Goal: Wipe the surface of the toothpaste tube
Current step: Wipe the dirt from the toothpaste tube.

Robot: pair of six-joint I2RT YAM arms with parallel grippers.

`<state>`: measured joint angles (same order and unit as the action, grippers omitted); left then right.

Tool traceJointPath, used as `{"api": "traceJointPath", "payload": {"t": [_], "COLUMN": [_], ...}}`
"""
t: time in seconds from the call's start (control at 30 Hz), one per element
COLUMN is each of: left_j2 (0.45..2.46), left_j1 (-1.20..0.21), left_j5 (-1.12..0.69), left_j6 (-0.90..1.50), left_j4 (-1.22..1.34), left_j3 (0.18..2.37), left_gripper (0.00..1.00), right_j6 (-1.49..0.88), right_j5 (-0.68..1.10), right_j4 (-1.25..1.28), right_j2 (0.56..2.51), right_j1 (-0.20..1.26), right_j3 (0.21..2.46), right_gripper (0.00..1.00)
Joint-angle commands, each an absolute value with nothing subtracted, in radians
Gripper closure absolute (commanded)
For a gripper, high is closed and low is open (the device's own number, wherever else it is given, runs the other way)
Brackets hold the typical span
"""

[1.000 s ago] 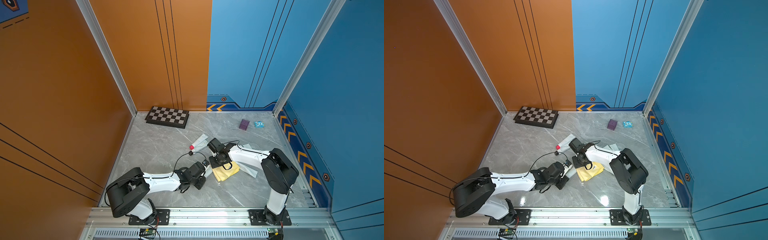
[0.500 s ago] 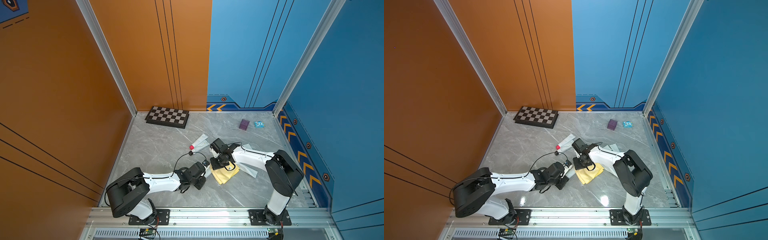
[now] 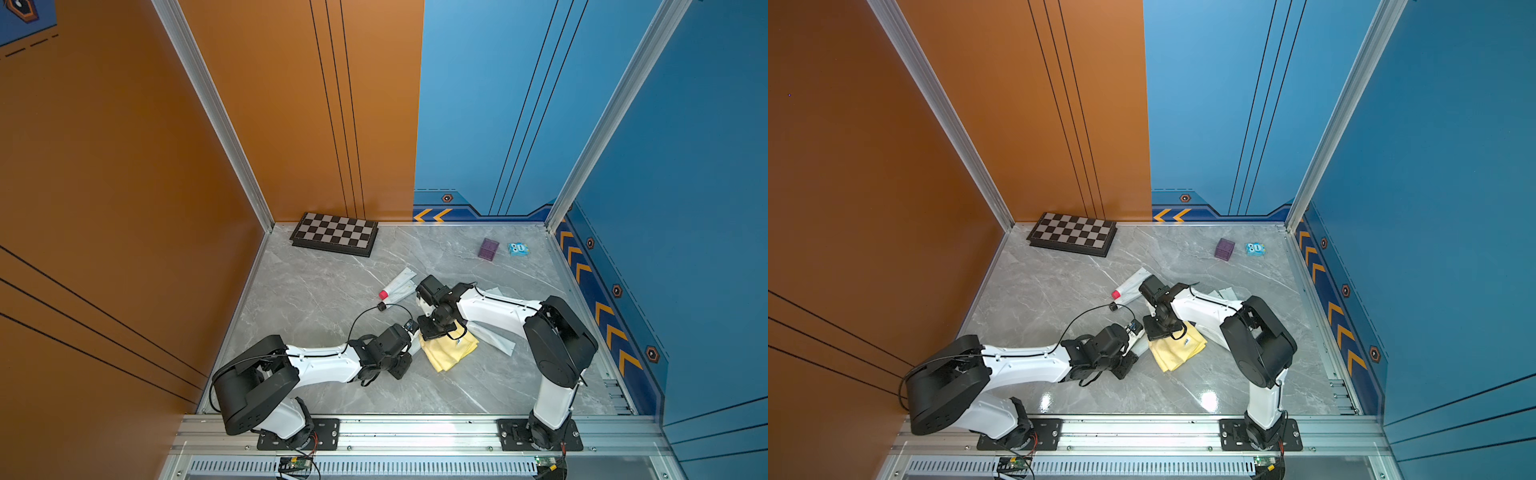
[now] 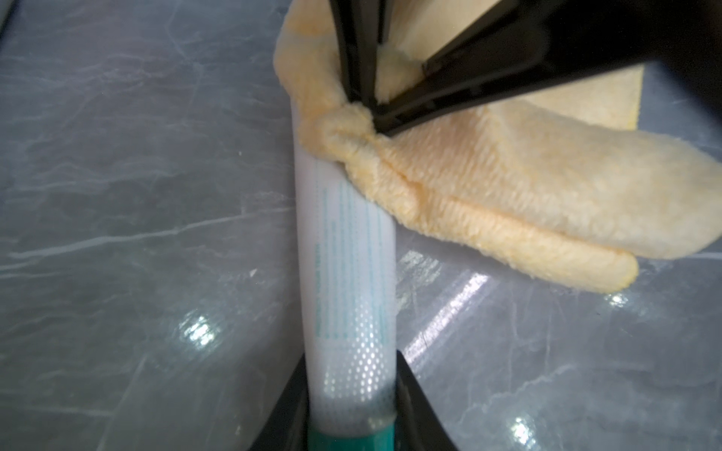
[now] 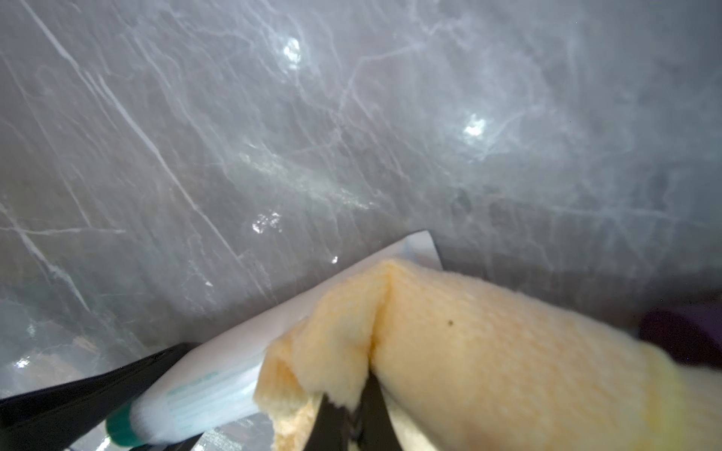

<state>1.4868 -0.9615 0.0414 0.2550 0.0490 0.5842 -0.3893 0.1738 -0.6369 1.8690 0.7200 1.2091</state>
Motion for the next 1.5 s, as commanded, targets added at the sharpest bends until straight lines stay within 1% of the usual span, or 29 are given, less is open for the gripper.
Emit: {"api": "traceJointPath", "payload": {"t": [0.0,0.1,0.33,0.47,0.6,0.77,1.0,1.17,1.27,1.33,1.47], "left_j2": [1.519,1.517,1.519,1.524,1.538,1.535,1.538,1.535,1.535,1.532,1.526], "left_j1": [-0.973,-0.974,-0.976,-0.976,-0.975,-0.976,-0.976,-0.976,-0.977,-0.977,-0.979], "left_j5": [0.025,0.028,0.037,0.037,0.036,0.038,0.038,0.038,0.038,0.040,0.041], "left_j6": [0.248,0.249,0.250,0.250,0.249,0.250,0.249,0.249,0.249,0.249,0.251], "left_j4": [-0.050,-0.049,-0.050,-0.049,-0.049,-0.050,-0.050,-0.049,-0.050,-0.050,-0.049], "left_j3": [0.559,0.559,0.559,0.560,0.567,0.565,0.566,0.565,0.565,0.563,0.560], "left_gripper": [0.77,0.77,0.77,0.76,0.76,0.76,0.76,0.76,0.76,0.76,0.76], "right_j6": [-0.391,-0.388,-0.387,-0.398,-0.391,-0.388,-0.388,-0.390,-0.393,-0.390,-0.387], "right_j5": [-0.013,0.005,0.224,0.274,0.300,0.357,0.336,0.289,0.225,0.112,0.002], "right_j4": [-0.699,-0.696,-0.659,-0.660,-0.677,-0.676,-0.667,-0.649,-0.654,-0.687,-0.713], "right_j2": [2.012,1.995,1.845,1.767,1.748,1.762,1.842,1.932,1.992,2.028,2.063], "right_j1": [0.657,0.638,0.628,0.604,0.585,0.605,0.672,0.673,0.670,0.680,0.683], "right_j3": [1.155,1.159,1.151,1.159,1.181,1.193,1.209,1.204,1.217,1.240,1.241], "right_gripper": [1.00,1.00,1.00,1.00,1.00,1.00,1.00,1.00,1.00,1.00,1.00]}}
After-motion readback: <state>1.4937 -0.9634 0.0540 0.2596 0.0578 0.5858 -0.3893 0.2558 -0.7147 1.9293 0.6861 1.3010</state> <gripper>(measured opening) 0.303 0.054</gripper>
